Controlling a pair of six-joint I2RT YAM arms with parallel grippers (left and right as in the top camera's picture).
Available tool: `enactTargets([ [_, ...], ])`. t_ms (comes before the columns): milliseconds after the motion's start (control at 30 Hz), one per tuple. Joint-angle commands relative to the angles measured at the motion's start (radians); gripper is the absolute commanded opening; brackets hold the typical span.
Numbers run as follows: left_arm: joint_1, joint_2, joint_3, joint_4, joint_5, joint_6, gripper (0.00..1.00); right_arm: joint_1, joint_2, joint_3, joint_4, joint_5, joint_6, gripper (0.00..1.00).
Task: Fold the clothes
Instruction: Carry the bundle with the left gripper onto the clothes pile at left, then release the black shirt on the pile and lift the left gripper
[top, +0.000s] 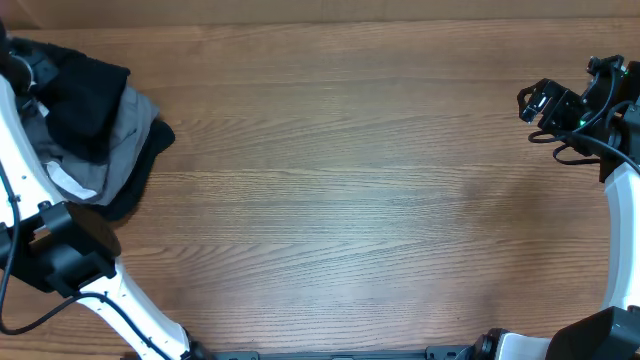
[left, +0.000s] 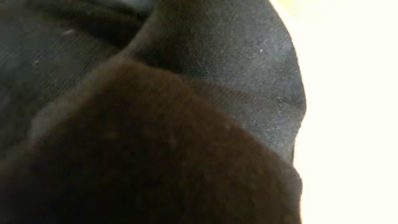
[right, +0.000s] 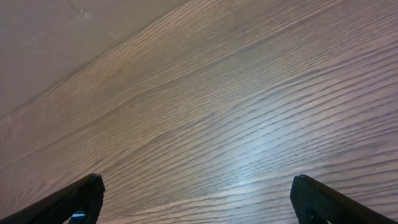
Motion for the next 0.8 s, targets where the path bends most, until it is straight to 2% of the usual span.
enactTargets([
  [0,0.064,-0.003,0.002,-0.029,-0.081,-0.008,0.45,-0.001,-0.003,0.002,0.002,0.001,-0.003,1.00],
  [67,0.085,-0.003,0.002,-0.048,-0.096,-0.005,0.85,-0.001,-0.003,0.002,0.002,0.001,-0.003,1.00],
  [100,0.100,-0.003,0.002,-0.059,-0.094,0.003,1.00,-0.001,-0.003,0.002,0.002,0.001,-0.003,1.00],
  [267,0.146,-0.017,0.023,-0.085,-0.077,0.021,1.00,-0.001,-0.003,0.002,0.002,0.002,-0.003,1.00],
  [400,0.140,-0.054,0.121,-0.085,0.073,0.034,1.00,-0.001,-0.003,0.002,0.002,0.001,-0.003,1.00],
  [433,0.131,-0.056,0.158,-0.085,0.111,0.048,0.97,-0.001,-0.003,0.002,0.002,0.001,-0.003,1.00],
  [467,0.126,-0.057,0.171,-0.085,0.120,0.048,0.88,-0.001,-0.003,0.002,0.002,0.001,-0.002,1.00],
  [500,0.118,-0.057,0.176,-0.075,0.122,0.050,0.62,-0.001,-0.003,0.002,0.002,0.001,-0.003,1.00],
  [533,0.111,-0.057,0.175,-0.068,0.120,0.060,0.23,-0.001,-0.003,0.002,0.002,0.002,-0.003,1.00],
  [567,0.104,-0.051,0.173,-0.057,0.110,0.070,0.04,-0.001,-0.003,0.002,0.002,0.001,-0.003,1.00],
  [767,0.101,0.042,0.159,-0.024,0.078,0.088,0.04,-0.001,-0.003,0.002,0.002,0.001,-0.003,1.00],
])
